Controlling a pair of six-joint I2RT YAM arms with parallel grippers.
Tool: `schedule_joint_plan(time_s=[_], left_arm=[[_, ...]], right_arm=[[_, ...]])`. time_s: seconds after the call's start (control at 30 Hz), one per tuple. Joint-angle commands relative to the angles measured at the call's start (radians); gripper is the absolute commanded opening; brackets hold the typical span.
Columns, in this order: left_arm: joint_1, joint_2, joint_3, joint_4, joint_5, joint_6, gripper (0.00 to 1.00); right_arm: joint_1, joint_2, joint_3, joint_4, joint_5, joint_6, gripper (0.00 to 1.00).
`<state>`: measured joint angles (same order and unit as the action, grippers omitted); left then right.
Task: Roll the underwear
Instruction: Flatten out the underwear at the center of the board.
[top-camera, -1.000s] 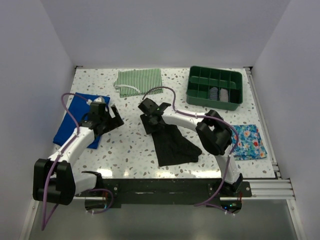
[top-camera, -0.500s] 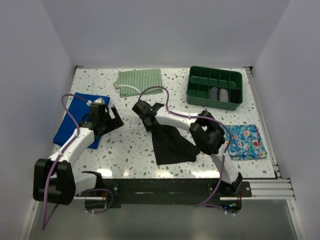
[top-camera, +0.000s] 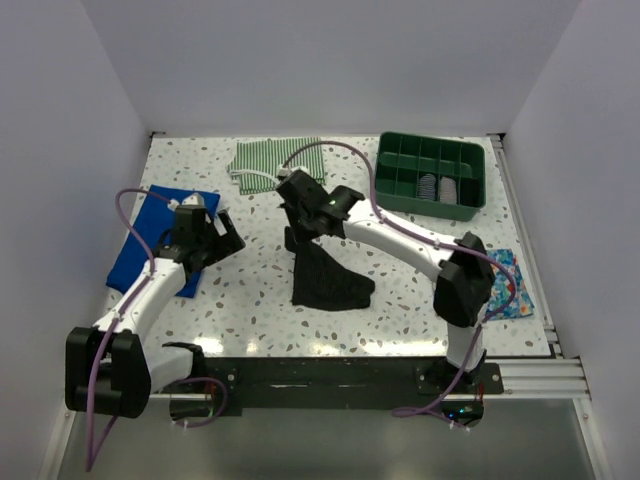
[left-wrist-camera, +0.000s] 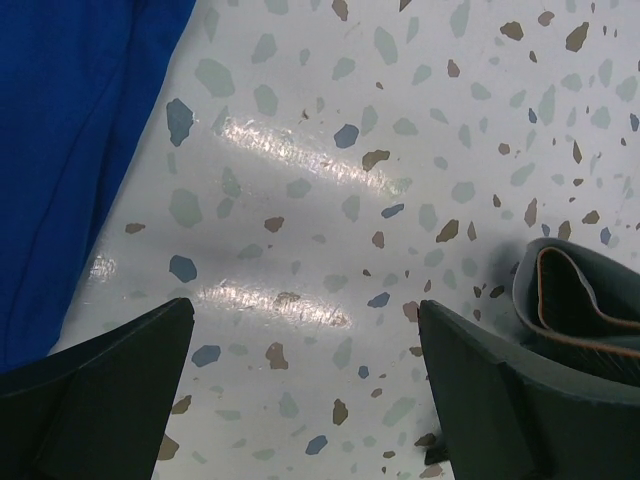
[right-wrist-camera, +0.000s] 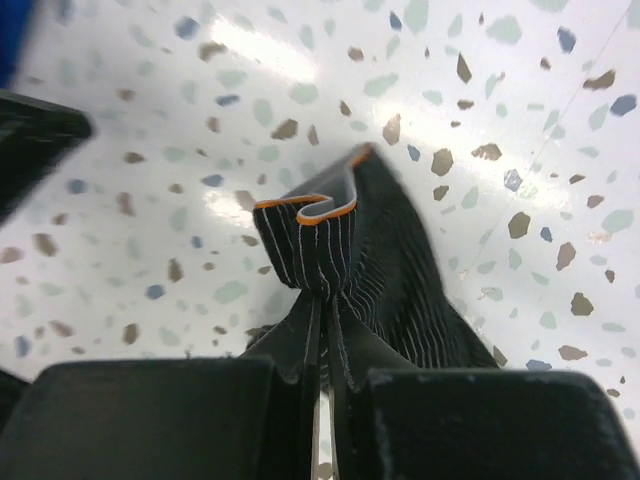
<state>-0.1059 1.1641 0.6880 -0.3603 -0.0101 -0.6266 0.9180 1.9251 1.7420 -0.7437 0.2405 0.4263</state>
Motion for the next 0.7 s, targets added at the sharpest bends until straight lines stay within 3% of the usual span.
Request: schedule_joint_plan(time_s=[0.0, 0.3, 0.43, 0.53, 0.67], left_arm=[[0.012, -0.02, 0.001, 0.023, 0.03, 0.018, 1.0], [0.015, -0.032, 0.002, 0.023, 0.045, 0.021, 1.0], [0.018, -0.047, 0.007, 0.006, 0.044, 0.024, 1.0], [0.023, -0.05, 0.011, 0.003, 0.042, 0.027, 1.0], [0.023, -0.046, 0.015, 0.0, 0.042, 0.028, 1.0]], right_arm=[[0.004, -0.095, 0.04, 0.007, -0.05, 0.0, 0.0], [0.002, 0.014, 0.002, 0.049, -0.214, 0.026, 0.0], [0.001, 0.067, -0.006, 0.078, -0.236, 0.049, 0.06], [0.001, 0.092, -0.007, 0.092, -0.259, 0.049, 0.05], [-0.002, 0.098, -0.009, 0.102, -0.271, 0.049, 0.16]])
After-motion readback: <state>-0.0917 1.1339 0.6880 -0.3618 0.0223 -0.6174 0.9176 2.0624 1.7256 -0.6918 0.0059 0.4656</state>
